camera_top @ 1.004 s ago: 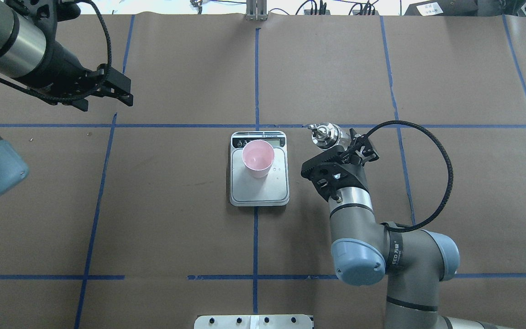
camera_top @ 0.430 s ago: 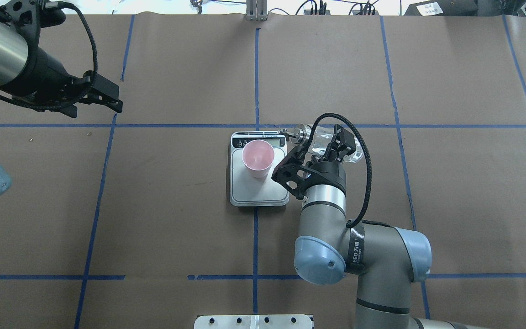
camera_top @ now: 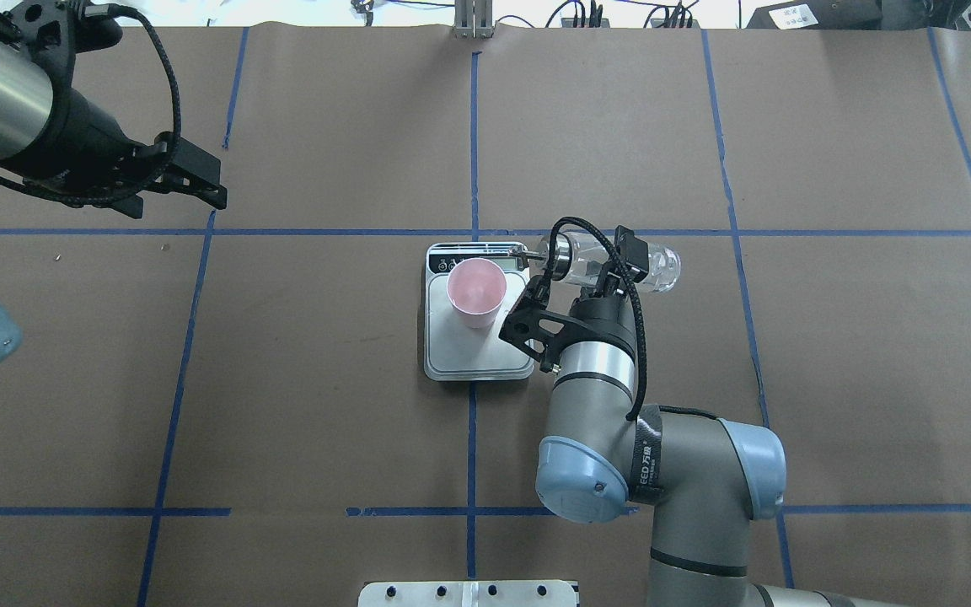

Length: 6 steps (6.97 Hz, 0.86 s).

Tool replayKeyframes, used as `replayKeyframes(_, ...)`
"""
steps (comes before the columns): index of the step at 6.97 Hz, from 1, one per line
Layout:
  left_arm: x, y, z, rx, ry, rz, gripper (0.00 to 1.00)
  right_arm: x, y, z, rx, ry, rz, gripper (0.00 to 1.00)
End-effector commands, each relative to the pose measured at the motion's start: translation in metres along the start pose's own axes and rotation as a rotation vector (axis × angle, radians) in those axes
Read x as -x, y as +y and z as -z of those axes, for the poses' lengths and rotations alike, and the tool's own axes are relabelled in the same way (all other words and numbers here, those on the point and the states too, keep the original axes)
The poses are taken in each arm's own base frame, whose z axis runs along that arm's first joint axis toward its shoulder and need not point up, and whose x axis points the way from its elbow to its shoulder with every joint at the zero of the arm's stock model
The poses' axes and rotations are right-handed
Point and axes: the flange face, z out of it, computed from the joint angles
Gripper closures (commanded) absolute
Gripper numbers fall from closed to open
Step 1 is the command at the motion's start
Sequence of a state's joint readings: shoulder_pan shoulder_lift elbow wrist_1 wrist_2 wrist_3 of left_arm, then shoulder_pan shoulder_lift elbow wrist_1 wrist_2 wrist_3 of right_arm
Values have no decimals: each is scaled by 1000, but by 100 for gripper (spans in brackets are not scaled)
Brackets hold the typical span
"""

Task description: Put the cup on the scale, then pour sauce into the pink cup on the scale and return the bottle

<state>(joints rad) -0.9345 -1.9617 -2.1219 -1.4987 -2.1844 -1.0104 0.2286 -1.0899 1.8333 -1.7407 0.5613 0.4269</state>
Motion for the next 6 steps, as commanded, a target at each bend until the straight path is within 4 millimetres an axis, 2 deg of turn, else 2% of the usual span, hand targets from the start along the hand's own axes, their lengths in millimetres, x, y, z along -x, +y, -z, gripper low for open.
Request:
replayKeyframes(1, 0, 0, 0, 0, 1, -2, 0, 9, -14, -3, 0, 30, 93, 100)
replayKeyframes(2, 1, 0, -1, 1, -1, 1, 0, 16, -27, -6, 7, 37, 138, 100)
replayKeyframes(3, 1, 0, -1, 1, -1, 1, 0, 13, -27, -13, 16, 47, 161, 100)
replayKeyframes(4, 0, 0, -1, 2, -1, 1, 0, 11, -26, -18, 21, 65, 258, 100)
replayKeyframes(6, 0, 0, -1, 2, -1, 1, 0, 9, -30, -20, 20, 90, 354, 100)
